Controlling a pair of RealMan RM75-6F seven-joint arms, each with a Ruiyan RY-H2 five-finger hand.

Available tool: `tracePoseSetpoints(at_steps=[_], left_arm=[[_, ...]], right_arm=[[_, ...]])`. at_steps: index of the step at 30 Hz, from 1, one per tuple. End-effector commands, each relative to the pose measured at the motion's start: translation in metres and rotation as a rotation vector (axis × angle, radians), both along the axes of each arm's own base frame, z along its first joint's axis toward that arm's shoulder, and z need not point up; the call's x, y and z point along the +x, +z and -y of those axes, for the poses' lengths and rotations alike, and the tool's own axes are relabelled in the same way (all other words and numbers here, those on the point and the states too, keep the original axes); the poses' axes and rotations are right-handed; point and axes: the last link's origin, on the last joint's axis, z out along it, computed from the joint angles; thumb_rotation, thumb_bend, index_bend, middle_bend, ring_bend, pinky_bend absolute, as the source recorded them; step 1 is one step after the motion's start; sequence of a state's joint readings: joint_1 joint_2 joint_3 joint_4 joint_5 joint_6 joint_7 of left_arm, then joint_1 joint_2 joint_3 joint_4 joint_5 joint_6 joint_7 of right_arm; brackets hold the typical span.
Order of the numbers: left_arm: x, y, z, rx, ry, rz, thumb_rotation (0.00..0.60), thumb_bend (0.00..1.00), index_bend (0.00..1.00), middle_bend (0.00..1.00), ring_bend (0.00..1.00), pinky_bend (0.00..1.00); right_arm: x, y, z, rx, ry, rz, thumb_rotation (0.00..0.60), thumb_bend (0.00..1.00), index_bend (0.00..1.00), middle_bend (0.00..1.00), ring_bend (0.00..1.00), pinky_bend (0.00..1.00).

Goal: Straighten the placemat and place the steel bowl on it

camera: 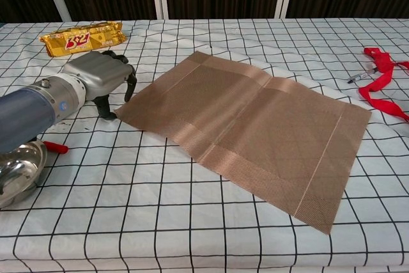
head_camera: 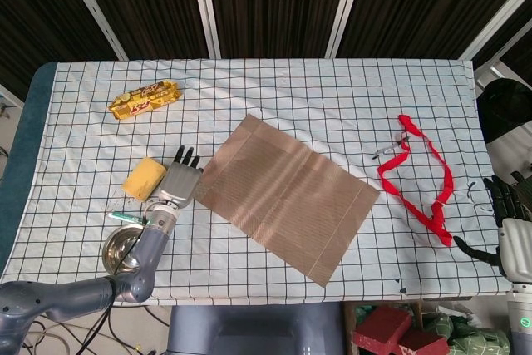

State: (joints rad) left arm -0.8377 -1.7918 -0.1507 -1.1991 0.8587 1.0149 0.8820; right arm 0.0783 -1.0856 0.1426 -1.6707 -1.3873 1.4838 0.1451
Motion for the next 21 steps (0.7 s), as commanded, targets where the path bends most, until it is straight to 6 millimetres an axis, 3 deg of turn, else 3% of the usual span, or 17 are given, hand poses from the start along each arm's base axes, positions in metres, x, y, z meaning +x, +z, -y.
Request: tracePoseSetpoints(at_steps=[1, 21], left_arm=[[-0.0003, -0.0004, 0.0001, -0.003, 0.001, -0.001, 0.600, 0.26, 0.51, 0.19, 0.02, 0.07], [-0.0026, -0.0010, 0.0005, -0.023, 0.011, -0.010, 0.600, 0.46, 0.55, 0.21, 0.02, 0.07]], right_arm=[[0.0002, -0.0001, 0.0000, 0.001, -0.001, 0.005, 0.600, 0.10, 0.00, 0.00, 0.00, 0.16], [0.0012, 0.0001, -0.0001, 0.006, -0.001, 0.039, 0.600, 0.10, 0.00, 0.00, 0.00, 0.16]])
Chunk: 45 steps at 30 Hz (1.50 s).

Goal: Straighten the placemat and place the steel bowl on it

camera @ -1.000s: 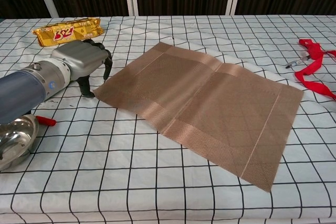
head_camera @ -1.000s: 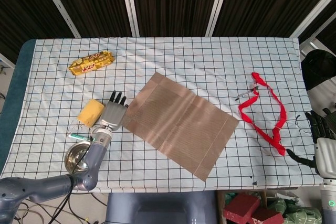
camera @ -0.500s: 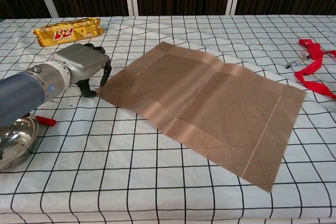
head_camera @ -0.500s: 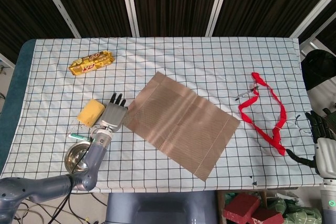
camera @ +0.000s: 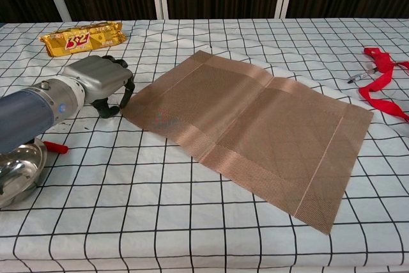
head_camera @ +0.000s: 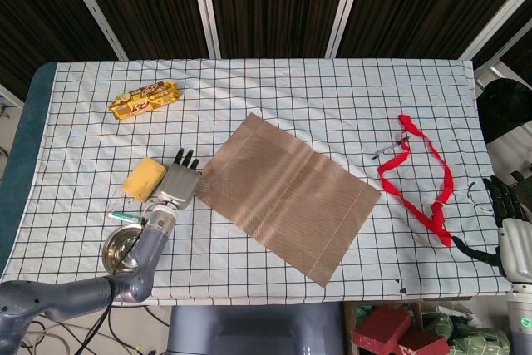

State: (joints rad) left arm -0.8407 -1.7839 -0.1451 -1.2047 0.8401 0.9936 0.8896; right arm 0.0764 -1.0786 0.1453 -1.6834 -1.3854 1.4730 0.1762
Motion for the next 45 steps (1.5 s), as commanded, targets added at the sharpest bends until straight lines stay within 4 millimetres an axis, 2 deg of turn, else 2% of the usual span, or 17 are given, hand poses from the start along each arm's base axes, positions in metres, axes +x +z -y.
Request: tracePoseSetpoints(at_steps=[1, 6, 14, 19, 26, 29, 33, 45], left_arm=[[0.000, 0.001, 0.000, 0.000, 0.000, 0.000, 0.600, 0.47, 0.55, 0.21, 0.02, 0.07], [0.001, 0.004, 0.000, 0.008, -0.003, 0.002, 0.600, 0.48, 0.56, 0.21, 0.02, 0.07], [0.000, 0.021, 0.002, 0.034, -0.011, 0.007, 0.600, 0.48, 0.56, 0.21, 0.02, 0.07], [-0.002, 0.037, 0.005, 0.057, -0.014, 0.015, 0.600, 0.48, 0.57, 0.22, 0.02, 0.07], [-0.001, 0.073, 0.013, 0.104, -0.036, 0.036, 0.600, 0.48, 0.57, 0.22, 0.02, 0.07], [0.001, 0.085, 0.025, 0.084, -0.053, 0.049, 0.600, 0.48, 0.57, 0.22, 0.02, 0.07], [0.008, 0.088, 0.045, 0.025, -0.086, 0.064, 0.600, 0.48, 0.57, 0.22, 0.02, 0.07], [0.030, 0.064, 0.109, -0.183, -0.189, 0.085, 0.600, 0.48, 0.57, 0.22, 0.02, 0.07]], right_arm=[[0.000, 0.000, 0.000, -0.001, 0.001, 0.002, 0.600, 0.10, 0.00, 0.00, 0.00, 0.16], [0.000, 0.000, 0.000, 0.001, 0.003, 0.005, 0.600, 0.10, 0.00, 0.00, 0.00, 0.16], [0.001, -0.001, -0.001, 0.005, 0.009, 0.004, 0.600, 0.10, 0.00, 0.00, 0.00, 0.16], [0.000, 0.000, -0.001, 0.003, 0.008, 0.003, 0.600, 0.10, 0.00, 0.00, 0.00, 0.16], [-0.001, 0.003, 0.001, -0.010, 0.002, 0.005, 0.600, 0.10, 0.00, 0.00, 0.00, 0.16], [-0.002, 0.003, 0.001, -0.010, 0.002, 0.004, 0.600, 0.10, 0.00, 0.00, 0.00, 0.16], [-0.001, 0.001, 0.001, -0.004, 0.003, 0.001, 0.600, 0.10, 0.00, 0.00, 0.00, 0.16], [-0.002, 0.003, 0.001, -0.013, -0.003, -0.006, 0.600, 0.10, 0.00, 0.00, 0.00, 0.16]])
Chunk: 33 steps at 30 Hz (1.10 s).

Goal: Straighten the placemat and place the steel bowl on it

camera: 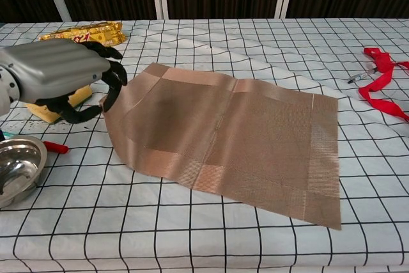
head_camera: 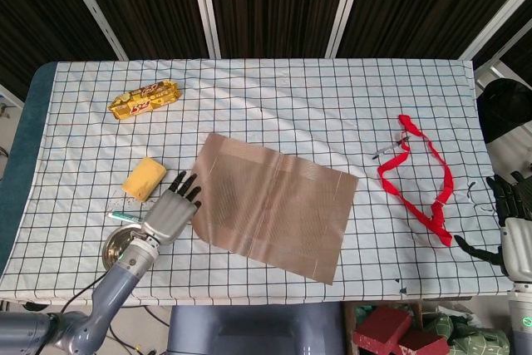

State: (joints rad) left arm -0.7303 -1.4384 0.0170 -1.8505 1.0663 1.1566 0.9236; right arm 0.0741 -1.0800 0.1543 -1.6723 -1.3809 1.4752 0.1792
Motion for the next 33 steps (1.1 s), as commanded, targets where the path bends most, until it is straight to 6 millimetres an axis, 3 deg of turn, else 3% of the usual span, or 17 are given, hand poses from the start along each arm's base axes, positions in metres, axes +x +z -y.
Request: tracePoseSetpoints(at_steps=[1, 15, 33], left_arm=[[0.004, -0.006, 0.016, -0.048, -0.023, -0.002, 0.600, 0.48, 0.57, 0.22, 0.02, 0.07], [0.016, -0.016, 0.059, -0.173, -0.055, 0.030, 0.600, 0.48, 0.57, 0.22, 0.02, 0.07], [0.005, -0.007, 0.077, -0.215, -0.043, 0.013, 0.600, 0.48, 0.57, 0.22, 0.02, 0.07]], right_arm=[[0.000, 0.000, 0.000, 0.001, 0.000, 0.000, 0.600, 0.10, 0.00, 0.00, 0.00, 0.16], [0.000, -0.001, 0.000, 0.006, 0.000, 0.002, 0.600, 0.10, 0.00, 0.00, 0.00, 0.16], [0.000, -0.002, 0.000, 0.011, -0.004, 0.008, 0.600, 0.10, 0.00, 0.00, 0.00, 0.16]])
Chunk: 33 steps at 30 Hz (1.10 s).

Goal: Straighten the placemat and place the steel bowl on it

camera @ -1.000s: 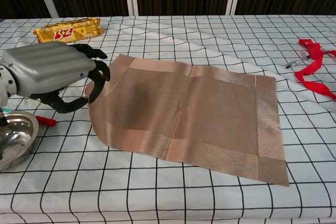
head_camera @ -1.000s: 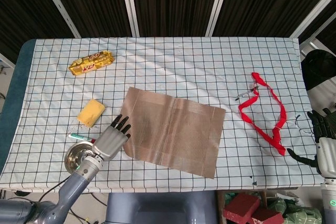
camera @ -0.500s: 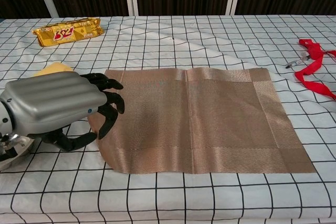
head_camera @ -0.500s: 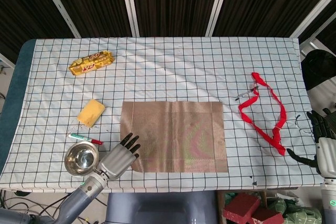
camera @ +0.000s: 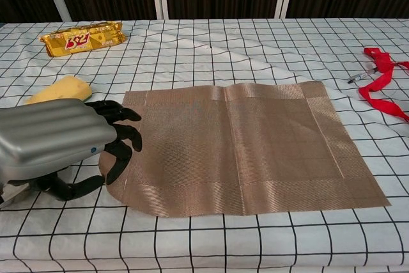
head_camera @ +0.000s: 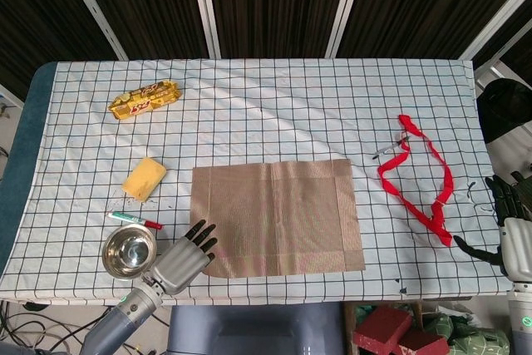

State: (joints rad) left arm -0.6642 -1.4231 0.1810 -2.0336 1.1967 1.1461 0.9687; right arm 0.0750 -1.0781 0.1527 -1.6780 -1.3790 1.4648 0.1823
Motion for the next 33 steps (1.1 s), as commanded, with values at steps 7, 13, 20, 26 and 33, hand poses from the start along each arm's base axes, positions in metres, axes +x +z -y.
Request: tracePoseSetpoints(at_steps=[7, 13, 20, 26, 33], left_arm=[[-0.010, 0.003, 0.005, -0.013, 0.003, -0.030, 0.600, 0.35, 0.44, 0.15, 0.02, 0.06], [-0.012, 0.010, 0.008, -0.024, 0.008, -0.011, 0.600, 0.14, 0.27, 0.12, 0.02, 0.06], [-0.023, 0.035, 0.018, 0.031, 0.046, 0.060, 0.600, 0.13, 0.27, 0.14, 0.02, 0.07], [-0.052, 0.066, 0.030, 0.134, 0.118, 0.039, 0.600, 0.13, 0.39, 0.16, 0.02, 0.07], [-0.102, 0.086, 0.044, 0.235, 0.305, -0.031, 0.600, 0.13, 0.42, 0.17, 0.03, 0.08]], right_arm=[[0.000, 0.000, 0.000, 0.000, -0.006, 0.000, 0.600, 0.10, 0.00, 0.00, 0.00, 0.16], [0.000, 0.000, 0.000, 0.003, -0.009, 0.001, 0.600, 0.10, 0.00, 0.00, 0.00, 0.16], [0.000, -0.001, 0.000, 0.007, -0.010, 0.002, 0.600, 0.10, 0.00, 0.00, 0.00, 0.16], [0.001, -0.002, 0.000, 0.014, -0.009, 0.002, 0.600, 0.10, 0.00, 0.00, 0.00, 0.16], [0.002, -0.005, -0.001, 0.023, -0.006, -0.003, 0.600, 0.10, 0.00, 0.00, 0.00, 0.16]])
